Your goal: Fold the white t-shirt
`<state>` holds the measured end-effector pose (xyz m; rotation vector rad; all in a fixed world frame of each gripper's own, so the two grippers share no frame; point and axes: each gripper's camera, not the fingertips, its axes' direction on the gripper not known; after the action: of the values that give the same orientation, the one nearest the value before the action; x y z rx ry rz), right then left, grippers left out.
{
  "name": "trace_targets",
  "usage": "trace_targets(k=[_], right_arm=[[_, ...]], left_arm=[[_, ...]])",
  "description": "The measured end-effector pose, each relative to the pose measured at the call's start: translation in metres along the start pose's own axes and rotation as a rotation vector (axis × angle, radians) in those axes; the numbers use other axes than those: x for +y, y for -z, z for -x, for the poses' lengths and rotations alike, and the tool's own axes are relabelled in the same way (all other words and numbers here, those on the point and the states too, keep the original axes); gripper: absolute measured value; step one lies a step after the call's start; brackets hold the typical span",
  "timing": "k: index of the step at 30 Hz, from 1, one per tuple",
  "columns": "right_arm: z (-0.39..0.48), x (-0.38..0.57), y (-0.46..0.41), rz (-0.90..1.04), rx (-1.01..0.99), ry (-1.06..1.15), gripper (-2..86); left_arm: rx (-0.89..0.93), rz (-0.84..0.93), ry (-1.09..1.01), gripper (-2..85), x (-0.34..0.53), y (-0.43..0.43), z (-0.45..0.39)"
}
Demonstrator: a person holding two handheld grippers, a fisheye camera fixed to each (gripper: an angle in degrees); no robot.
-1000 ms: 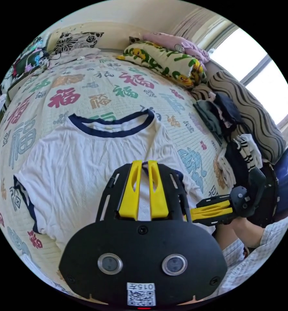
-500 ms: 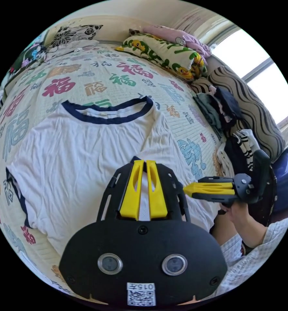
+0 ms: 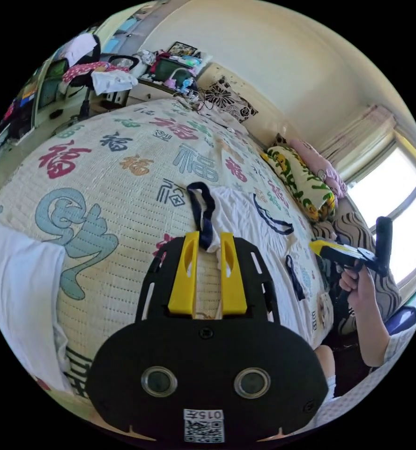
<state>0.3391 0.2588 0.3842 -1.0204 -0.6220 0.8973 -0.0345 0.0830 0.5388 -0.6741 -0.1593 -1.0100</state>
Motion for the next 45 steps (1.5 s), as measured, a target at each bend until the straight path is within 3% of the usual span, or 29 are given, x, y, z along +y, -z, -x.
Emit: trace_targets(k=[5,11,16,22,30,35,40,45], right_arm=[[0.056,-0.095,-0.032,0.05,0.014,0.132,4.5],[0.119,-0.191,-0.1,0.242,0.265,0.333,4.7],[0.143,-0.233,-0.156,0.54,0.377,0.413,3.2],[0.148,-0.252,-0.146,0.538,0.376,0.389,-0.8],[0.108,-0.252,-0.059,0.256,0.152,0.202,-1.0],[0.041,-0.199,-0.006,0.113,0.086,0.01,-1.0],[-0.023,-0.132,-0.01,0.248,0.11,-0.175,-1.0],[-0.034,-0.104,0.005,0.149,0.151,-0.192,-1.0]], left_arm=[[0.147,0.187,0.05,5.7,-0.005,-0.039,0.029],[0.334,0.055,0.32,-0.5,0.015,-0.027,0.091],[0.34,0.025,0.347,-0.8,0.015,-0.021,0.109],[0.38,0.009,0.396,-0.9,0.018,-0.023,0.125],[0.168,0.001,-0.086,-0.9,-0.004,0.004,0.066],[0.186,0.263,-0.423,-0.8,-0.006,-0.03,0.012],[0.206,0.464,-0.531,-0.2,-0.001,-0.063,-0.013],[0.275,0.39,-0.586,0.6,-0.014,-0.054,-0.025]])
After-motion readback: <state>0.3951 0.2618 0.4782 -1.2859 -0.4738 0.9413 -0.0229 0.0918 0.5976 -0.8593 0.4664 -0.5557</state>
